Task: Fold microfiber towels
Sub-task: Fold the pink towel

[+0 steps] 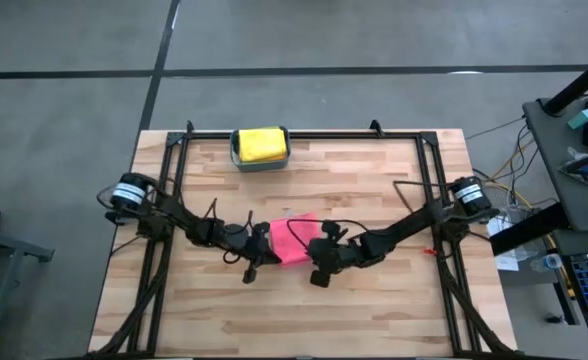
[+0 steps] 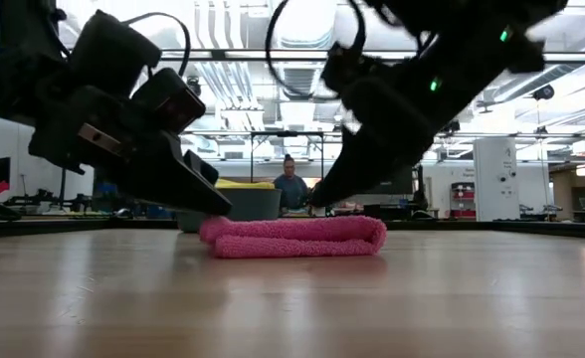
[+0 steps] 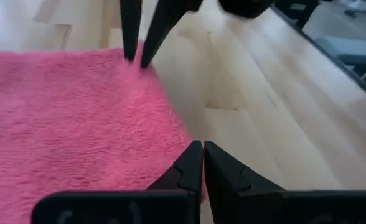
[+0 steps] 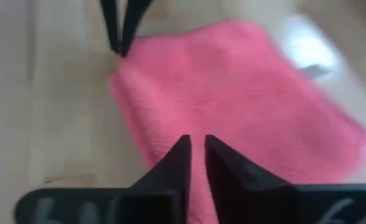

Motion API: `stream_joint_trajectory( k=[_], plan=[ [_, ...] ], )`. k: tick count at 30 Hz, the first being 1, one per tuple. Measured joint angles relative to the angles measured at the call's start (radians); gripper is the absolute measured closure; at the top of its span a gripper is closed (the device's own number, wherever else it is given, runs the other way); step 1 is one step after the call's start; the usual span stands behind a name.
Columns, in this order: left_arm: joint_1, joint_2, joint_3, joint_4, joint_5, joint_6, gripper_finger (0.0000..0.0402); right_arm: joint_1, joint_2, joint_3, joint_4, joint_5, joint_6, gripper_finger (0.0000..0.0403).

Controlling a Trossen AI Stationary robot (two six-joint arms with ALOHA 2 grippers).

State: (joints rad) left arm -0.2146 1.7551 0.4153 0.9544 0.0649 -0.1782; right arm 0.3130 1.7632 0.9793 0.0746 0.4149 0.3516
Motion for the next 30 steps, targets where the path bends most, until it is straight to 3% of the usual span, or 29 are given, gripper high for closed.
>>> stream_joint_trajectory(
  k=[3,9,17,22,26,30],
  plan=[
    [0.012,0.048,-0.001,0.070,0.040,-0.027,0.0401,-0.021,0.034,-0.010,0.021,-0.055,-0.002,0.0390],
    [0.024,0.086,-0.005,0.091,0.058,-0.078,0.0401,-0.026,0.001,-0.023,-0.058,-0.052,0.022,0.0394],
    [0.025,0.029,-0.008,0.085,0.058,-0.103,0.0401,-0.026,-0.054,-0.020,-0.125,-0.046,-0.029,0.0394],
    [0.025,-0.042,-0.009,-0.006,0.057,-0.083,0.0401,-0.031,-0.098,-0.019,-0.175,0.038,-0.084,0.0394],
    [0.026,-0.101,-0.009,-0.089,-0.013,0.012,0.0401,-0.074,-0.107,-0.036,-0.140,0.058,-0.140,0.0394],
    [0.036,-0.130,-0.008,-0.165,-0.173,0.087,0.0401,-0.133,-0.082,-0.066,-0.033,0.058,-0.178,0.0394]
  ],
)
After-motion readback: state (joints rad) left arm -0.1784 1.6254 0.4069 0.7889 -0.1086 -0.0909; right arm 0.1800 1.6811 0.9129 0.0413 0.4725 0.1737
